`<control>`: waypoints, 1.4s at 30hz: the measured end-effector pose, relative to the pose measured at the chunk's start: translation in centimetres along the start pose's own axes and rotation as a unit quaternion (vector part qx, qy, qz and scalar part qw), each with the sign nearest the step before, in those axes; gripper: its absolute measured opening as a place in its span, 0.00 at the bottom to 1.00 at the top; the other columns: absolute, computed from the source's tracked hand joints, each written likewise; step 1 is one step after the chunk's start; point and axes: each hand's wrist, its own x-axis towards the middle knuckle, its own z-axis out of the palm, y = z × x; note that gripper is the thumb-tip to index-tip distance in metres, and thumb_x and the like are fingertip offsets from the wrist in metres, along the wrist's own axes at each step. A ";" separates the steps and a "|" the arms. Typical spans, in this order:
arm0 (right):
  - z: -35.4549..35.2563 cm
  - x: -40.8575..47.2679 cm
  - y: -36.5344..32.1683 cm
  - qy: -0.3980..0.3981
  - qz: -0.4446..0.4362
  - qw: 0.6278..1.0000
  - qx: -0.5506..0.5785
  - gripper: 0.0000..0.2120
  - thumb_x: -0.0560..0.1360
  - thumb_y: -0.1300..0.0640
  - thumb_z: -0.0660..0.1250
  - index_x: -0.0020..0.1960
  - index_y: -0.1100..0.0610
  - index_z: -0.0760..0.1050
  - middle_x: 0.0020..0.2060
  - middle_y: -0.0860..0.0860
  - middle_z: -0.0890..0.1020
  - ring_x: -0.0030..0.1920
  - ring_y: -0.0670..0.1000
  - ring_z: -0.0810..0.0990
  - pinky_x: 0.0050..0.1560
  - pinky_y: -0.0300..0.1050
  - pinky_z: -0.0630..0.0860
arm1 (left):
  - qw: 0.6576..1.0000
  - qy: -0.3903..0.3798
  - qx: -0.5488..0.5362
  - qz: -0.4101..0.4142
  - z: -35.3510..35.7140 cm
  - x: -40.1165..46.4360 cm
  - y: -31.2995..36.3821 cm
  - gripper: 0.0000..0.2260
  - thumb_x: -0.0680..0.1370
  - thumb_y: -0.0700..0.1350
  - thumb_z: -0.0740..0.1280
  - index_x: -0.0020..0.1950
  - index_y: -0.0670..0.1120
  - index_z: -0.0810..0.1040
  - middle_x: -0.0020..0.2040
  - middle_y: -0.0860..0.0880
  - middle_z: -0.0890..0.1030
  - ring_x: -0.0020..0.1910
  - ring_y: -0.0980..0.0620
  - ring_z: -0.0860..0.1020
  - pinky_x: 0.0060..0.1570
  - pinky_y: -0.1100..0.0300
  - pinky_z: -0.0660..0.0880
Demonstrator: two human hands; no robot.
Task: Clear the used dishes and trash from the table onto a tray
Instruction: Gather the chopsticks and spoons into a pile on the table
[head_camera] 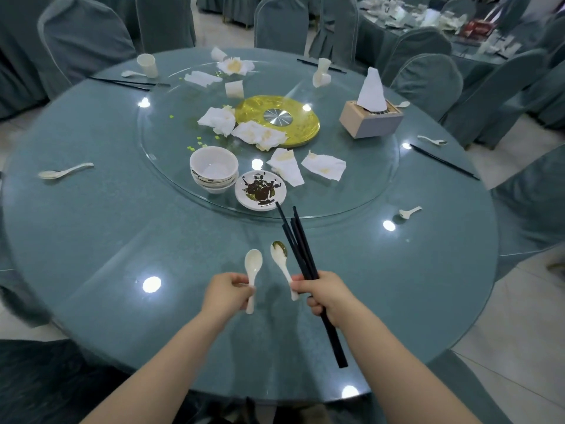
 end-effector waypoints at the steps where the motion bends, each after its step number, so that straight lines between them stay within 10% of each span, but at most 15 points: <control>1: 0.3 0.0 -0.2 -0.007 -0.004 1.000 0.004 0.05 0.71 0.66 0.70 0.46 0.59 0.77 0.30 0.52 0.75 0.21 0.44 0.62 0.20 0.36 0.58 | 1.000 -0.003 -0.003 -0.003 0.7 0.0 0.5 0.05 0.70 0.34 0.71 0.41 0.44 0.80 0.34 0.46 0.82 0.32 0.50 0.80 0.41 0.53 0.82; 10: -2.2 2.0 -1.1 -0.021 -0.035 0.999 -0.031 0.05 0.71 0.62 0.73 0.44 0.59 0.77 0.34 0.55 0.78 0.21 0.44 0.64 0.21 0.37 0.60 | 0.991 -0.057 -0.122 -0.019 6.1 -0.2 4.9 0.07 0.75 0.34 0.67 0.49 0.44 0.73 0.36 0.44 0.85 0.34 0.49 0.84 0.29 0.61 0.78; 17: -6.5 4.2 -2.3 -0.028 -0.048 0.998 -0.037 0.09 0.69 0.58 0.75 0.39 0.57 0.74 0.35 0.56 0.79 0.21 0.45 0.62 0.21 0.36 0.60 | 0.989 -0.092 -0.117 -0.009 10.4 0.8 7.3 0.08 0.76 0.35 0.65 0.51 0.46 0.71 0.46 0.38 0.84 0.47 0.42 0.83 0.47 0.52 0.80; 25: -12.0 7.6 -3.0 -0.041 -0.067 0.995 -0.058 0.11 0.68 0.54 0.75 0.39 0.57 0.74 0.27 0.47 0.81 0.20 0.44 0.64 0.21 0.35 0.61 | 0.994 -0.054 -0.098 -0.009 15.8 3.0 11.4 0.04 0.77 0.35 0.64 0.46 0.43 0.70 0.39 0.41 0.84 0.35 0.47 0.83 0.34 0.58 0.80; 34: -23.9 13.1 -3.3 0.111 -0.072 0.985 -0.112 0.12 0.68 0.53 0.73 0.31 0.53 0.72 0.23 0.46 0.71 0.23 0.46 0.67 0.25 0.38 0.63 | 0.991 -0.053 -0.105 -0.064 22.2 6.7 14.3 0.04 0.78 0.35 0.61 0.48 0.44 0.70 0.41 0.39 0.84 0.35 0.51 0.83 0.30 0.61 0.79; 42: -34.7 20.7 -5.8 0.235 -0.102 0.902 -0.346 0.11 0.76 0.53 0.61 0.36 0.54 0.72 0.32 0.54 0.77 0.36 0.60 0.76 0.34 0.47 0.70 | 0.989 -0.030 -0.117 -0.085 25.1 9.7 15.7 0.04 0.79 0.35 0.62 0.48 0.43 0.70 0.38 0.41 0.85 0.35 0.50 0.84 0.29 0.61 0.78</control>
